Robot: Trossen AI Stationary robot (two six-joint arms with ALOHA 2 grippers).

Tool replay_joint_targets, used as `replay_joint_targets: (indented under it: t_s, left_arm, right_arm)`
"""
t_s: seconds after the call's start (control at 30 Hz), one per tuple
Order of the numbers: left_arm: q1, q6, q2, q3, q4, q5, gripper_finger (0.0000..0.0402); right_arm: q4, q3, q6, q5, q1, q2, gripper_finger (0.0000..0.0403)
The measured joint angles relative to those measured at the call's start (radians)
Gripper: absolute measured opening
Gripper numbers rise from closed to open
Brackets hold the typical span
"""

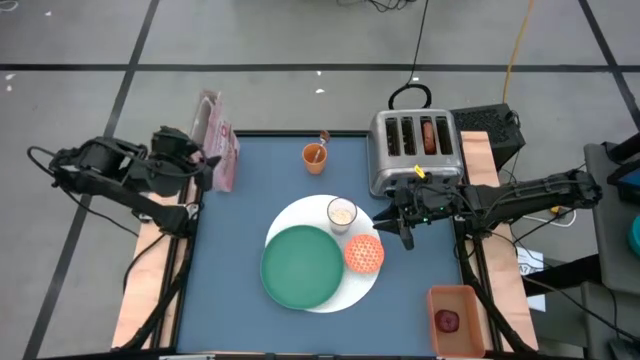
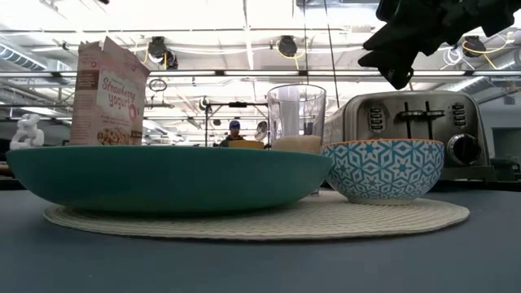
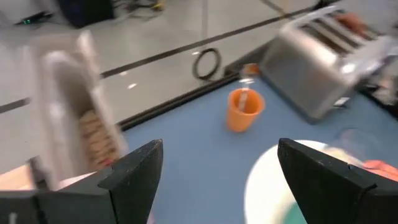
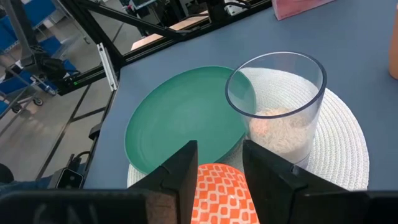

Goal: Arrange a breakfast setting
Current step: Pour the cereal into the orange bowl

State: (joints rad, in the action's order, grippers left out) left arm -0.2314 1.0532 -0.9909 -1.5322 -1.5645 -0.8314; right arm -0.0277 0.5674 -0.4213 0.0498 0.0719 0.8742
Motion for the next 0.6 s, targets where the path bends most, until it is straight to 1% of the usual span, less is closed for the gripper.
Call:
replay_joint_targets:
  t_s: [0.27, 0.5, 0.6]
  left_arm:
    - [0.15, -0.079, 0.018, -0.008, -0.004, 0.001, 0.0321]
    - [0.32, -0.188, 0.007, -0.007, -0.006, 0.116, 0.0321]
    - [0.384, -0.245, -0.005, -0.007, -0.006, 0.136, 0.0321]
  right_arm:
    - [0.0, 0.0, 0.0, 0.0, 0.0, 0.0, 0.0121]
    - [0.0, 0.0, 0.0, 0.0, 0.0, 0.0, 0.0121]
    - [0.001, 0.0, 0.0, 0.0, 0.0, 0.0, 0.0121]
